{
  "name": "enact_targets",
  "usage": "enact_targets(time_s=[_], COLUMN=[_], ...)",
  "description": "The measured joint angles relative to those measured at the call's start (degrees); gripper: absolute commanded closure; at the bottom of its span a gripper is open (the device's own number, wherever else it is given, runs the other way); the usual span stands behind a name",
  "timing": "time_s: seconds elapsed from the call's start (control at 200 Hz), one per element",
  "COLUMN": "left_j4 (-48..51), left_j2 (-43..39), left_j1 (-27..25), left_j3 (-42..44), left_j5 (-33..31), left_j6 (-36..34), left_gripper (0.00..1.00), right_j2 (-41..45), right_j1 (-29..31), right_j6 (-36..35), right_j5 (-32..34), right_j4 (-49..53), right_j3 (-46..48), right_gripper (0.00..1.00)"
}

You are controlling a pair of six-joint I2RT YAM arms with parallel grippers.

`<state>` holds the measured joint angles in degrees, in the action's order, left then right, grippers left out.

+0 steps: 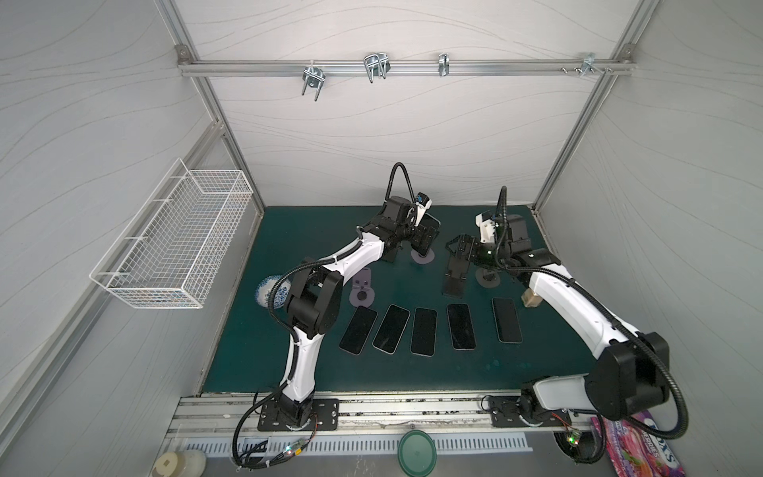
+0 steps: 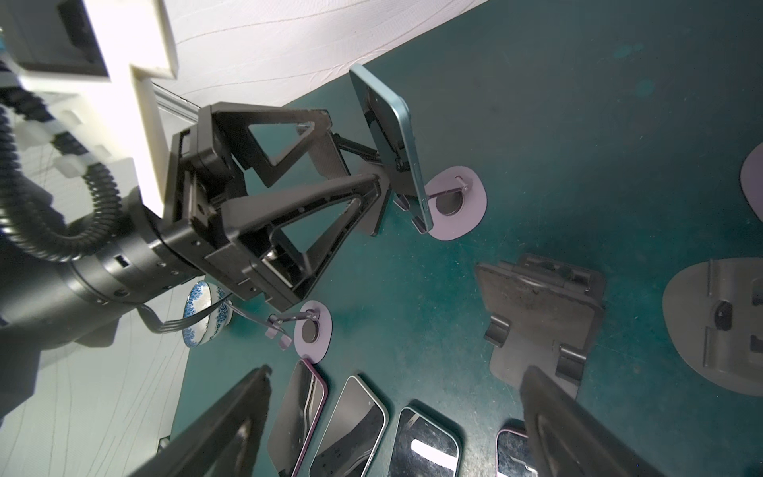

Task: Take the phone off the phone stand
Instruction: 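Lower the left gripper around the top edge of the teal-framed phone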

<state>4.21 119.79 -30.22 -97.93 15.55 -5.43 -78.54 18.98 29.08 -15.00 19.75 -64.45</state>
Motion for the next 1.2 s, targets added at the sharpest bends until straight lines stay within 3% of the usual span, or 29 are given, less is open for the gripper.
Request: enact_targets(time_s=[0.56, 1.195], left_j4=[-1.09, -1.16], left_j2=[6.05, 9.03], left_j1=[0.39, 0.39], left_j3=[-6.91, -9.2], left_j5=[1.9, 1.6], left_j6=[0.39, 0.66], left_gripper=[0.01, 0.01], right_j2=[-0.33, -0.33], right_j1=[-0.33, -0.33], right_j6=[-0.07, -0.07], right_j5=[0.81, 0.76], right_j4=[-0.24, -0.31], right_j3=[0.0, 0.0], right_gripper=[0.03, 0.03])
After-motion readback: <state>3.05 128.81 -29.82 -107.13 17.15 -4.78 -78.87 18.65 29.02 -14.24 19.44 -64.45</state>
